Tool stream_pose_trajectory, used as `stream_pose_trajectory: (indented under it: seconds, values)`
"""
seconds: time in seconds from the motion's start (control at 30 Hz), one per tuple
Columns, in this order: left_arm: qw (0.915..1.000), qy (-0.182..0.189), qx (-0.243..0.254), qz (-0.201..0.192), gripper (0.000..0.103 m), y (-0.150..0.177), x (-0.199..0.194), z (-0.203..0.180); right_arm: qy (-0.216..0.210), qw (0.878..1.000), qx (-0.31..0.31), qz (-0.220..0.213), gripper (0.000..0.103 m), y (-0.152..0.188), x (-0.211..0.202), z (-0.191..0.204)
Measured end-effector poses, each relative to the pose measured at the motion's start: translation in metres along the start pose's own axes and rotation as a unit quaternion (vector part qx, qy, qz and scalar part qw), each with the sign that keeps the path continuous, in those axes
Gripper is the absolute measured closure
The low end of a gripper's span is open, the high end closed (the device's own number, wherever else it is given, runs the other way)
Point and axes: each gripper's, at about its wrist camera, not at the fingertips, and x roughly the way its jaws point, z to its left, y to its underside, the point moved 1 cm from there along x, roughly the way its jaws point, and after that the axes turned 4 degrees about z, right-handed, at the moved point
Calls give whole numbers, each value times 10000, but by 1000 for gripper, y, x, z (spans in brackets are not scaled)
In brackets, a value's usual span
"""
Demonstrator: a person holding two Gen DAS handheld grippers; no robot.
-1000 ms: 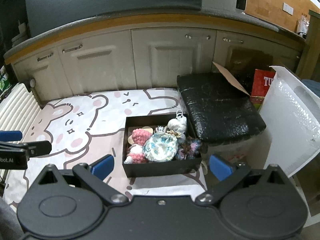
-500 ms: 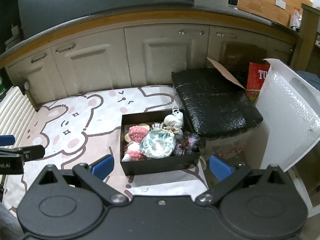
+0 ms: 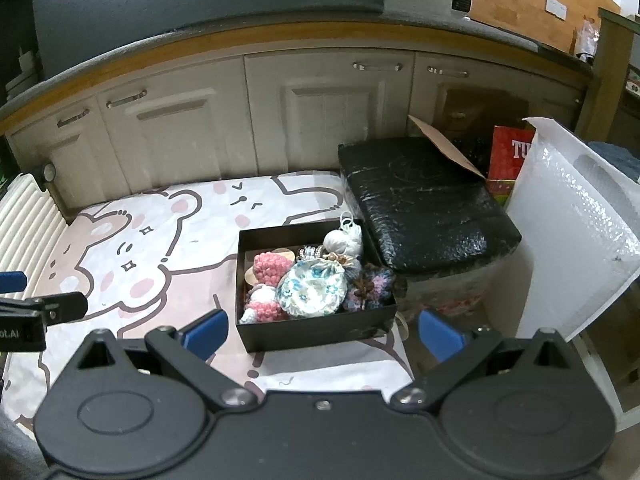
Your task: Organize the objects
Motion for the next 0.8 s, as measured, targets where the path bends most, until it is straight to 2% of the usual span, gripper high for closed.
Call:
stream_pose_trajectory:
  seconds: [0.8]
  values:
    - [10000, 57, 23, 53, 1, 0, 2, -3, -7, 10000, -21, 9, 0, 1, 0, 1]
